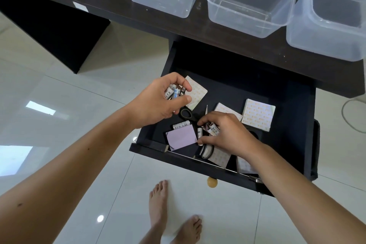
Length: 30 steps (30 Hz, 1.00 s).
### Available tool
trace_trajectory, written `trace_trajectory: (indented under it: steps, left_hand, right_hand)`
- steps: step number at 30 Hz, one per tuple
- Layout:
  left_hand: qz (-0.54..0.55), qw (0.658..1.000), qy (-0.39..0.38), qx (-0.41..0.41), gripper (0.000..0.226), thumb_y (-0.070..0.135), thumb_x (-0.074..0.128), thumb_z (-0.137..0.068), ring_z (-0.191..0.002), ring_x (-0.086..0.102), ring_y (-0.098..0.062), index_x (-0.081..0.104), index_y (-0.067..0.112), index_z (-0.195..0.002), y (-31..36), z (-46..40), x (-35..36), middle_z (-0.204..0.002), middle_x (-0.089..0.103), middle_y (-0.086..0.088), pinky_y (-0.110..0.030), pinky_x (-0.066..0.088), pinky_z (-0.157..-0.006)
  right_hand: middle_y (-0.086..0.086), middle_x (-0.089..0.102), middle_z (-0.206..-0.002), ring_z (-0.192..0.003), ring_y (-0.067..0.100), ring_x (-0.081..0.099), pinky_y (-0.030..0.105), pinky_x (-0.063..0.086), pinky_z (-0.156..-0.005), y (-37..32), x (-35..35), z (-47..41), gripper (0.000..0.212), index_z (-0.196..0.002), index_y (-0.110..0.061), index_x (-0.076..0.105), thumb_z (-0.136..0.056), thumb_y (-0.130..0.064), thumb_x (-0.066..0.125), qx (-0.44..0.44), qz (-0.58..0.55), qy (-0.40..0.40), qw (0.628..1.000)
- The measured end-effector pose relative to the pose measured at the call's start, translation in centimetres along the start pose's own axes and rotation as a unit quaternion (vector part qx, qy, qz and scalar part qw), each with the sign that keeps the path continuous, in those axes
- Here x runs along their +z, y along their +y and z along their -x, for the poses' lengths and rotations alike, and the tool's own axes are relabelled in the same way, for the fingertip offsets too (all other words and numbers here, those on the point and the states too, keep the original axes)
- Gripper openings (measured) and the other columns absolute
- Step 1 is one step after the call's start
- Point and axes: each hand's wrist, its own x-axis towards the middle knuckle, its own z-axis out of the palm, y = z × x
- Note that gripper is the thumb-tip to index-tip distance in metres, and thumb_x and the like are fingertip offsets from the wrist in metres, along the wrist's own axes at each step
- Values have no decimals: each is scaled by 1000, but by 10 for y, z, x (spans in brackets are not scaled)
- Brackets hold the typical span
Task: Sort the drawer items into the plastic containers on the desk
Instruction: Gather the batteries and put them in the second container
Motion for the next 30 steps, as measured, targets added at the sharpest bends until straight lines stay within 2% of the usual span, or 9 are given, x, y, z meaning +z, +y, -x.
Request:
trace_trajectory:
  steps: [4, 9, 12, 14, 16, 19, 24, 27, 30]
  left_hand:
    - [-84, 996, -40, -14, 19, 20, 79, -93, -63, 65, -15, 61, 22, -94, 2, 1, 10, -81, 65, -2, -17, 45, -49]
    - [-52, 998, -40, 4, 11, 17, 78, -94, -66, 63, -18, 67, 20, -95, -2, 8, 15, -81, 64, -4, -15, 42, -48]
    - [-1, 1000, -27, -2, 10, 17, 77, -94, -68, 61, -18, 69, 23, -95, -4, 10, 12, -78, 65, 11, -20, 43, -50]
    - [4, 1000, -20, 0, 10, 17, 77, -94, -70, 61, -19, 70, 25, -95, -4, 12, 10, -78, 66, 16, -20, 45, -51]
    - [-4, 1000, -18, 10, 9, 18, 77, -95, -70, 61, -18, 70, 24, -97, -4, 14, 8, -78, 66, 17, -22, 45, -52]
    - [3, 1000, -15, 17, 7, 19, 76, -95, -69, 61, -17, 72, 24, -98, -6, 16, 7, -81, 67, 12, -24, 44, -51]
    - [23, 999, -3, 25, 5, 20, 76, -94, -66, 60, -17, 73, 23, -96, -6, 21, 5, -80, 69, 12, -25, 41, -49]
    - [17, 999, 9, 26, 7, 21, 76, -94, -65, 60, -16, 72, 23, -99, -6, 25, 1, -76, 67, 11, -28, 40, -48]
    - [8, 999, 30, 24, 8, 24, 75, -94, -59, 59, -10, 70, 22, -101, -7, 26, -4, -68, 66, 8, -30, 42, -49]
  right_hand:
    - [-15, 67, -120, -113, 10, 62, 32, 52, -98, 1, 0, -2, 53, -130, -32, 74, -81, -50, 86, -31, 57, -45, 997]
    - [-17, 67, -105, -100, 8, 61, 31, 52, -86, -3, -6, -2, 35, -105, -31, 78, -76, -45, 92, -25, 30, -52, 998]
    - [-15, 74, -96, -91, 7, 68, 29, 53, -79, -3, -18, 2, 31, -88, -30, 75, -69, -38, 98, 39, -75, -39, 996]
    - [-7, 80, -96, -81, 16, 75, 31, 57, -67, 1, -31, 8, 28, -84, -25, 73, -72, -27, 98, 73, -203, -38, 976]
    - [6, 82, -96, -60, 20, 68, 27, 50, -49, 4, -43, 13, 24, -87, -14, 67, -81, -8, 90, 79, -339, -30, 937]
    - [8, 70, -77, -49, 12, 53, 20, 37, -39, 8, -56, 13, 20, -91, -13, 70, -88, 4, 78, 104, -409, -18, 906]
    - [4, 65, -67, -50, 17, 58, 22, 39, -37, 1, -53, 3, 13, -88, -12, 76, -92, 0, 75, 122, -402, -28, 907]
    - [12, 71, -75, -67, 30, 77, 26, 51, -43, -9, -42, -2, 13, -86, -5, 70, -91, 7, 75, 117, -410, -38, 904]
    - [17, 74, -78, -77, 31, 80, 29, 56, -48, -21, -28, -7, 15, -87, -2, 67, -88, 3, 81, 92, -398, -53, 911]
